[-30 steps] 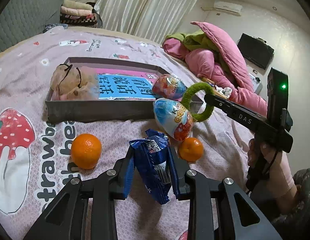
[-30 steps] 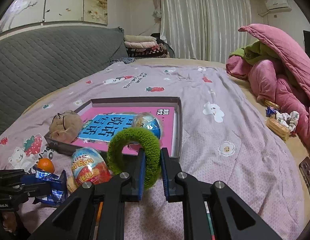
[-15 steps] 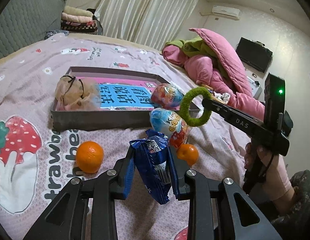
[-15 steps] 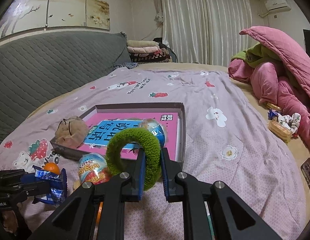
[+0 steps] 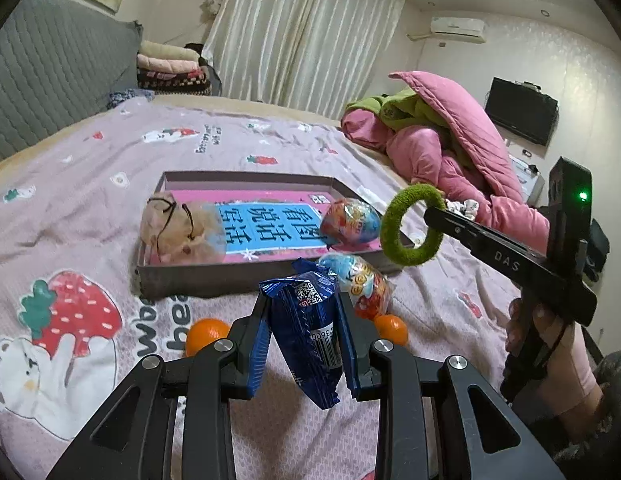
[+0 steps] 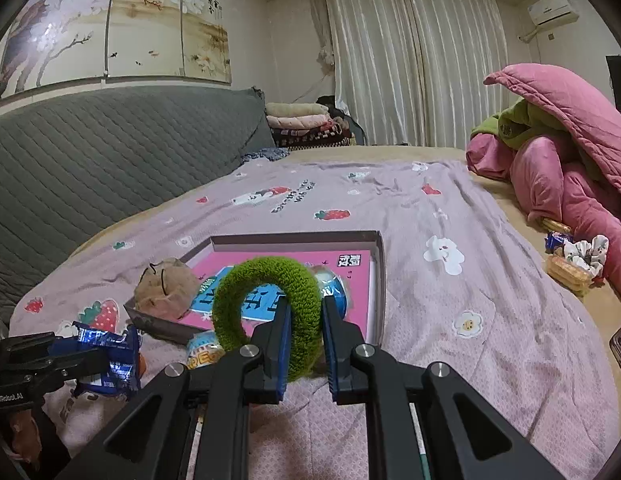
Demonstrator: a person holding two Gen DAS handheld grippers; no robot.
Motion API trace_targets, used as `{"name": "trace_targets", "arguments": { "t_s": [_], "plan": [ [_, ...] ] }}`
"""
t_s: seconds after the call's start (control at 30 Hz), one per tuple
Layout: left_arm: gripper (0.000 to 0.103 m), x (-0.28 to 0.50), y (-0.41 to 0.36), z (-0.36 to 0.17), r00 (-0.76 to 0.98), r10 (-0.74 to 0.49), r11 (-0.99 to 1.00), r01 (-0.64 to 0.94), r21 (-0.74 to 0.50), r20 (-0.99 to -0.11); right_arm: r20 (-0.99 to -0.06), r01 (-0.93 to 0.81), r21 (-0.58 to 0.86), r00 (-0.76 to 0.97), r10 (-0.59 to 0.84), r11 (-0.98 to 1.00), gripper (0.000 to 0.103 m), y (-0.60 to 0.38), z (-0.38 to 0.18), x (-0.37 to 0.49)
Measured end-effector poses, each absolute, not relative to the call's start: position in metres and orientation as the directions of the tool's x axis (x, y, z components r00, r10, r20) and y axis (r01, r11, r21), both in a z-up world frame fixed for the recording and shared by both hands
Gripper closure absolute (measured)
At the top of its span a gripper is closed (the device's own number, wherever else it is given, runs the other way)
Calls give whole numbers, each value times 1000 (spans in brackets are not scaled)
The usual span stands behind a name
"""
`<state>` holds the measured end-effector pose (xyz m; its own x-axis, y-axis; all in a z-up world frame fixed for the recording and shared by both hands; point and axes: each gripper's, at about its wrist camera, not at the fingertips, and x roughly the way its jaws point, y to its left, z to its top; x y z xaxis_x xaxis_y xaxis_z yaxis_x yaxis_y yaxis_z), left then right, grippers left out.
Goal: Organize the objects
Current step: 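Carry the blue packet over the tray with left gripper while right carries the ring there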
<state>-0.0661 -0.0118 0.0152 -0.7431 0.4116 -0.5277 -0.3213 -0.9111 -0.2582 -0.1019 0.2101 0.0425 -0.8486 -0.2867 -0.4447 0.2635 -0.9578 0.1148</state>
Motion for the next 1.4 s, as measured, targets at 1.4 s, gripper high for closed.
{"name": "trace_targets", "arguments": {
  "t_s": [1.4],
  "plan": [
    [72,-152,-14,54,-833,329,-943,-269,-194,-445,-411,239,32,-882,-231,-970,88,205,54,-126]
  ]
}}
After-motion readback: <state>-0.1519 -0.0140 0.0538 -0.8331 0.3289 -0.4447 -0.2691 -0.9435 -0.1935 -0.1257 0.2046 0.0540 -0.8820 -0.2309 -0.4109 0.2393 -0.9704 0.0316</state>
